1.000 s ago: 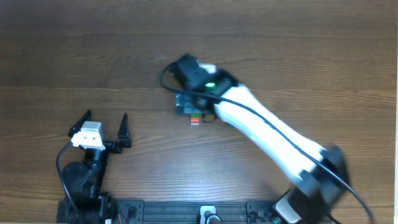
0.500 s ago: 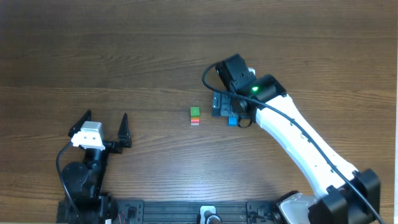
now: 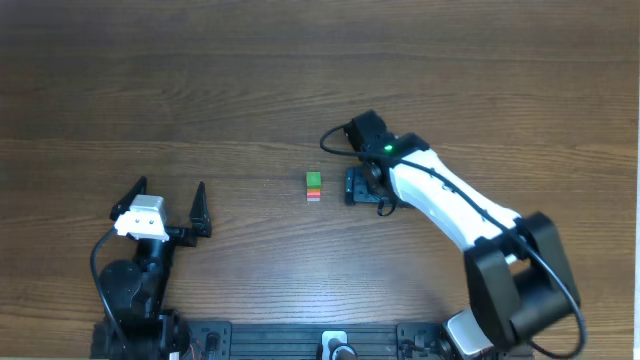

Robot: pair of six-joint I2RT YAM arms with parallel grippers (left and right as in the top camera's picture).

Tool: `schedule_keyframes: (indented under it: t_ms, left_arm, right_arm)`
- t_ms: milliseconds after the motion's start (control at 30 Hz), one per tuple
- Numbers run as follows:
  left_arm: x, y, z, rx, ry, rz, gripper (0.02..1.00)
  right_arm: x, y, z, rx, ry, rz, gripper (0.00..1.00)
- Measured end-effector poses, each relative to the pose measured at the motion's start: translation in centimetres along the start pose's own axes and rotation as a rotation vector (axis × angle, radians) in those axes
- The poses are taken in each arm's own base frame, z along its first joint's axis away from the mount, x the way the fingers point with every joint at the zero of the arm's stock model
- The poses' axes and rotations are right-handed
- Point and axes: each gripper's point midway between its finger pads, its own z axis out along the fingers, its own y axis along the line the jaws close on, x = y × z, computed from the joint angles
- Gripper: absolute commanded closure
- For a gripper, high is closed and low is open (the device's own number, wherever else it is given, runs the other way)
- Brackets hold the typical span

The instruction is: Stack Cubes

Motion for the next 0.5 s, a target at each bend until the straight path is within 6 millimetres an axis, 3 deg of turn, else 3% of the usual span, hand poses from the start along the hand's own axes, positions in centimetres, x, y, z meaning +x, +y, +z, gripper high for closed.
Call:
schedule_keyframes:
  t_ms: [233,500]
  left_arm:
    - [0.0,0.0,0.0,0.0,0.0,0.0,0.018]
    - [0.0,0.0,0.0,0.0,0.0,0.0,0.018]
  right_arm:
    - [0.1,0.4,2.0,0.003,0.032,-0.001,0.257]
    - [-0.2,0.8,2.3,-0.022,0.018,0.005,0.386]
